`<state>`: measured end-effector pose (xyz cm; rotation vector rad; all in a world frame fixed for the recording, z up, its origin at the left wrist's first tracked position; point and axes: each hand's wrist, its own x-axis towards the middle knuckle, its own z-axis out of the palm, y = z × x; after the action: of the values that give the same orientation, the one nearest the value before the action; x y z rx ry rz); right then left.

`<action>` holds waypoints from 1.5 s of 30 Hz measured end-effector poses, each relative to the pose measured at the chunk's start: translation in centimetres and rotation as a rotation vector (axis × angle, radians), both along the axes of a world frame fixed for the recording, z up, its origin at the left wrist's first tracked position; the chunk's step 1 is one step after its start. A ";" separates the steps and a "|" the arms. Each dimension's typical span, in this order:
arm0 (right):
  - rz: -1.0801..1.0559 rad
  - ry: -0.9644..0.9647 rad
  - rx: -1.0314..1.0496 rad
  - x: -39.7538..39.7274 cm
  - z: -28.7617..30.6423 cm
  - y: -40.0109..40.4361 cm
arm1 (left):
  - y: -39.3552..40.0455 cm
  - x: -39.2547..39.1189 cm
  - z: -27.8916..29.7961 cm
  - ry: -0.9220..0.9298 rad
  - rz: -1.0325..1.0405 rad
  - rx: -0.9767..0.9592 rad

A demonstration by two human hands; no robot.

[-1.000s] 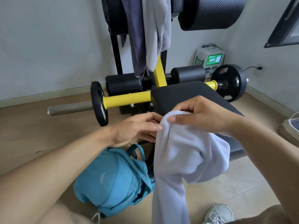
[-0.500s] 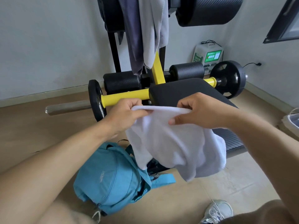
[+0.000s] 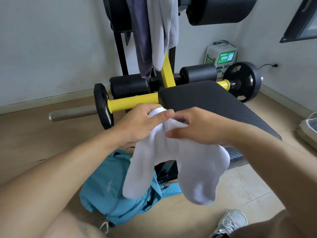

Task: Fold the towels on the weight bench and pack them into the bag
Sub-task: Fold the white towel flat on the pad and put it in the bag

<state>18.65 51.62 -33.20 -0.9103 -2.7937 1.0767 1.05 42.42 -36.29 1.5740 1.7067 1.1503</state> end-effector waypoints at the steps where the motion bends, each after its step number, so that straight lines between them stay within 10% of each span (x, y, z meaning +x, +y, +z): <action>1: -0.013 0.004 -0.032 -0.1 -0.3 0.1 | 0.0 0.0 -0.1 -0.019 -0.034 -0.026; 9: -0.715 0.635 -0.275 0.3 0.6 3.1 | -0.7 -2.0 -1.1 -0.191 -0.151 -0.413; 25: -1.177 0.832 -0.387 1.8 -0.8 8.4 | -1.4 -2.9 -1.8 -0.340 -0.036 -0.658; 45: -0.103 0.443 -0.076 -0.7 0.0 0.4 | 0.9 -0.5 0.6 -0.965 0.116 -0.074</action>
<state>17.95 52.04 -33.21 -0.7052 -2.3374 1.2030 0.57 43.33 -35.65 0.6523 1.1497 1.5301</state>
